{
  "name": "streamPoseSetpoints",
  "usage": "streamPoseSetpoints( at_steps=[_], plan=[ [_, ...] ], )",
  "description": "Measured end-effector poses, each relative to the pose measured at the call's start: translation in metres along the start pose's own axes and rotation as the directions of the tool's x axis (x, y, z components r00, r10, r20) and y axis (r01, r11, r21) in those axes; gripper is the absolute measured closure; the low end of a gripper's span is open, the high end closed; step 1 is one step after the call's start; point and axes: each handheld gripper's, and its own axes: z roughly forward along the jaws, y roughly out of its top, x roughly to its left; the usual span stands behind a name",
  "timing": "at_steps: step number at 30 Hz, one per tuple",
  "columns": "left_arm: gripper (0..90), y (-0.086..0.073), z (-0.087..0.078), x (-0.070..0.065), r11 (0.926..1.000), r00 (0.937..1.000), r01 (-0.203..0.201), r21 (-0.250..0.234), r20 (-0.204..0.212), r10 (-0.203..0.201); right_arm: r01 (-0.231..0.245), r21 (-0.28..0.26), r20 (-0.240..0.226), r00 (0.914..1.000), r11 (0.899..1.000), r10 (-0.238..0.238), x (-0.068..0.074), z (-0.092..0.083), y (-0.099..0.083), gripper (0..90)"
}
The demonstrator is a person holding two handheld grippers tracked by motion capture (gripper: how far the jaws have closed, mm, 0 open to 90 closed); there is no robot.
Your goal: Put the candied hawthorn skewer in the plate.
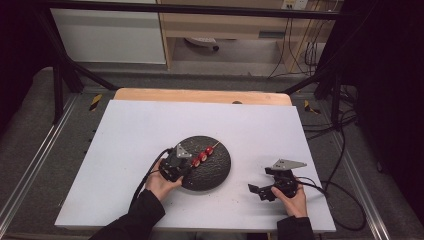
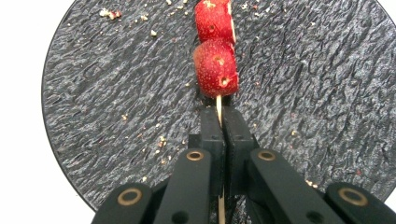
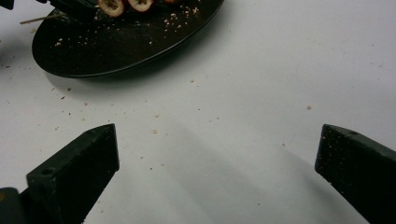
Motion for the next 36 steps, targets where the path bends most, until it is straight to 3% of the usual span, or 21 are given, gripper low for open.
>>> streamPoseSetpoints(
  at_steps=[9, 17, 25, 29, 36],
  plan=[
    [79.6, -0.003, -0.008, 0.002, 0.9996, 0.9998, -0.019, -0.021, 0.001, 0.019, 0.002, 0.006, 0.001, 1.0000, 1.000, -0.002, 0.000, 0.001, 0.000, 0.6],
    [54.3, -0.009, -0.028, 0.012, 0.9987, 0.9996, -0.012, -0.050, 0.027, 0.013, 0.000, 0.003, 0.003, 1.0000, 1.000, 0.000, 0.000, 0.000, 0.000, 0.6],
    [32.1, -0.022, -0.052, 0.025, 0.9974, 0.9994, -0.032, -0.064, 0.014, 0.033, -0.001, 0.001, 0.004, 1.0000, 1.000, 0.001, 0.000, -0.001, 0.000, 0.6],
    [20.5, -0.033, -0.059, 0.033, 0.9981, 0.9998, -0.015, -0.059, 0.010, 0.016, -0.007, 0.005, 0.005, 1.0000, 1.000, 0.007, 0.000, -0.002, 0.000, 0.6],
    [6.9, -0.057, -0.070, 0.045, 0.9959, 0.9999, 0.011, -0.090, -0.011, -0.012, -0.007, -0.001, 0.003, 1.0000, 1.000, 0.007, 0.000, -0.002, 0.000, 0.6]
  ],
)
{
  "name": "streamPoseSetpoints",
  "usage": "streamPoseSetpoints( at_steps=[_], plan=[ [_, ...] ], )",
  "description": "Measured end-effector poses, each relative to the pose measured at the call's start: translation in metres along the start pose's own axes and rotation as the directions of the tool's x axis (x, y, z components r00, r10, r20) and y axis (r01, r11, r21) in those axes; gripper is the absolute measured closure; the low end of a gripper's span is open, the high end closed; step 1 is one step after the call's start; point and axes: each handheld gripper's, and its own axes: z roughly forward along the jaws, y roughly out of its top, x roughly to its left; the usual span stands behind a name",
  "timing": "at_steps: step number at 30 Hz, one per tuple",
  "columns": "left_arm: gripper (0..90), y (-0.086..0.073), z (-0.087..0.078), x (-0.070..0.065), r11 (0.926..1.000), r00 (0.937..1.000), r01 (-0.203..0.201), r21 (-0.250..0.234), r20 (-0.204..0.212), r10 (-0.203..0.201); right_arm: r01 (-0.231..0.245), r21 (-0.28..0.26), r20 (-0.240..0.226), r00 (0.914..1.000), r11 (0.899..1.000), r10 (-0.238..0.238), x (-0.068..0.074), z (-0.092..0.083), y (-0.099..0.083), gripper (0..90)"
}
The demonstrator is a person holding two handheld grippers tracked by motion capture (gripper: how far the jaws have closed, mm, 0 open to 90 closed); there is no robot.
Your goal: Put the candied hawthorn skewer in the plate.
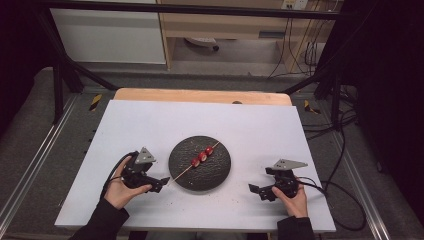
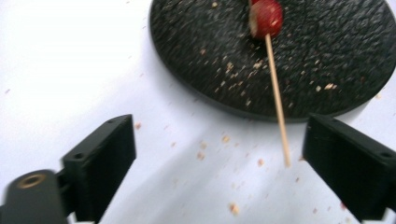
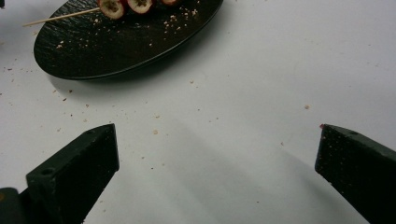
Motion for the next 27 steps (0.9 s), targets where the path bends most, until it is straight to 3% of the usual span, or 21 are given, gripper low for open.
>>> streamPoseSetpoints(
  at_steps=[4, 9, 19, 27],
  plan=[
    [3.9, -0.014, -0.006, 0.005, 0.9992, 0.9997, 0.023, -0.034, -0.008, -0.023, -0.005, -0.002, -0.002, 1.0000, 1.000, 0.005, 0.000, -0.001, 0.000, 0.6],
    [2.8, -0.034, -0.010, 0.008, 0.9980, 0.9994, 0.020, -0.061, -0.026, -0.021, -0.005, -0.001, -0.002, 1.0000, 1.000, 0.005, 0.000, 0.000, 0.000, 0.6],
    [2.6, -0.064, -0.013, 0.019, 0.9923, 0.9966, 0.076, -0.099, -0.025, -0.079, -0.007, 0.012, -0.002, 1.0000, 1.000, 0.007, 0.001, 0.001, -0.001, 0.6],
    [2.9, -0.073, -0.014, 0.024, 0.9919, 0.9957, 0.083, -0.096, -0.034, -0.087, -0.008, 0.023, -0.003, 1.0000, 1.000, 0.008, 0.001, 0.002, -0.001, 0.6]
  ],
)
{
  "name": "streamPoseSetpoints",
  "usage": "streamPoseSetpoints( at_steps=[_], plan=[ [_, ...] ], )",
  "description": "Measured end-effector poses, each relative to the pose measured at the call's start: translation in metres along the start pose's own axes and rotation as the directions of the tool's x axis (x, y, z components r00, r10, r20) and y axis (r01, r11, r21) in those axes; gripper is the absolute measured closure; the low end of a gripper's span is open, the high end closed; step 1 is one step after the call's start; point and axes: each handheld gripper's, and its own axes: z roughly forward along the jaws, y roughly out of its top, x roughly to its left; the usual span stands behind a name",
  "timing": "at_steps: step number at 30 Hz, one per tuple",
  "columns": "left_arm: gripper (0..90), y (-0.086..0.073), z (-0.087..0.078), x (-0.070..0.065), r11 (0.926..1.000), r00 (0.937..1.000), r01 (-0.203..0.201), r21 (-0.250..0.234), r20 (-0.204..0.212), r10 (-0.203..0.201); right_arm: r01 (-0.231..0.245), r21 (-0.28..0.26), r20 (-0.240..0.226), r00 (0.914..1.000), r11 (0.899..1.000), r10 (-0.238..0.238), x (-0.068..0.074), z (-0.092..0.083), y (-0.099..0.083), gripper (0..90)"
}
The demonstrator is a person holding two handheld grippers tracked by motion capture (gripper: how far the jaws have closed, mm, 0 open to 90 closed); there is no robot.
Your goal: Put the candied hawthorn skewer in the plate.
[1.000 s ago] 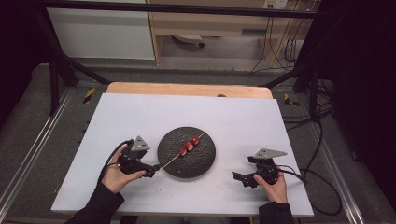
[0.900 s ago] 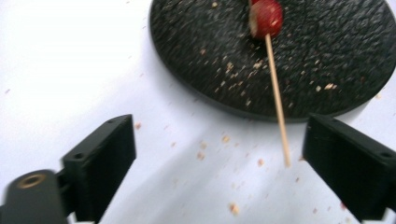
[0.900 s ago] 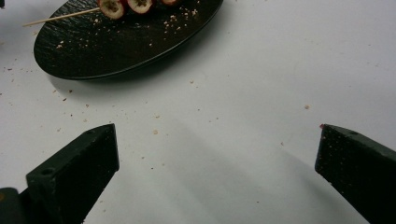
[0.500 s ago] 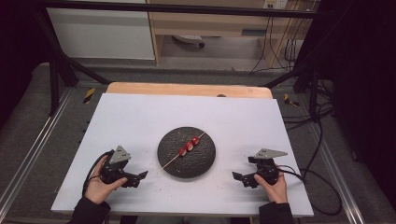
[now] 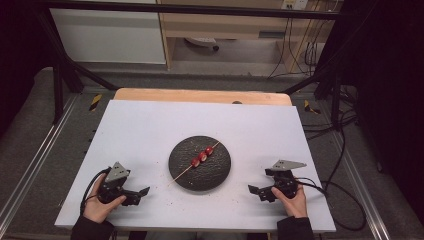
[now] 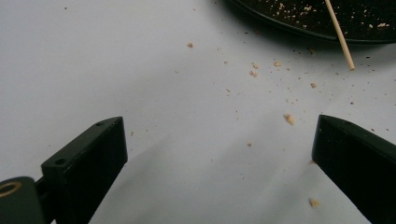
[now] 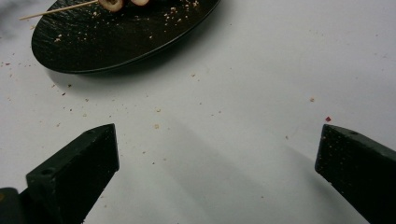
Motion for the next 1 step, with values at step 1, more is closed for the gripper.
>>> streamPoseSetpoints(
  at_steps=[1],
  plan=[
    [2.9, -0.0001, 0.0000, -0.0002, 1.0000, 1.0000, -0.002, 0.000, -0.001, 0.002, 0.000, -0.002, 0.001, 1.0000, 1.000, 0.000, 0.0000, 0.0000, 0.0000, 0.6]
  ],
)
